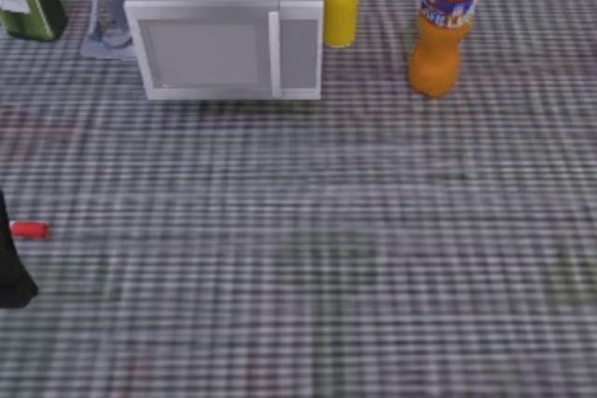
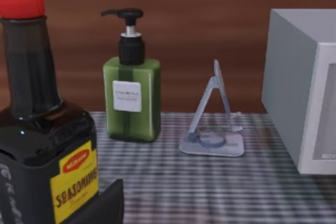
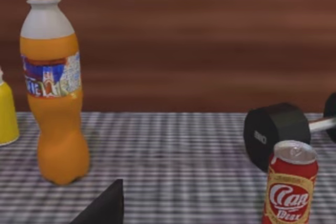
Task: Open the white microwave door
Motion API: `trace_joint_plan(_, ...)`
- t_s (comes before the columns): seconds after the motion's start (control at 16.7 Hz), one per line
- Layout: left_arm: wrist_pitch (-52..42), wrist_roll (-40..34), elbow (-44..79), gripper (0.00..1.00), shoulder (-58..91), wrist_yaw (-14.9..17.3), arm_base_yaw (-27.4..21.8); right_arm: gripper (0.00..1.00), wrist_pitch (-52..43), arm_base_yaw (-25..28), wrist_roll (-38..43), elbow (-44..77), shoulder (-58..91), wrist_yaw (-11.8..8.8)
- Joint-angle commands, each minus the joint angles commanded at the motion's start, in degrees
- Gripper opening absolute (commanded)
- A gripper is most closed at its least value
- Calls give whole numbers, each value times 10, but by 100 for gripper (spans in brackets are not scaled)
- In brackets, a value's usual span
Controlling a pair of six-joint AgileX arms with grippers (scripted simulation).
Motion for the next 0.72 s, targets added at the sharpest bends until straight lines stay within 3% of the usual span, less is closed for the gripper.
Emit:
trace_joint_plan(0.36, -18, -21, 58, 100, 60, -12, -27, 100, 0, 0, 0, 0, 0, 0)
trace_joint_plan(0.72, -97, -93, 275, 100, 320, -66, -115, 100, 0, 0, 0, 0, 0, 0)
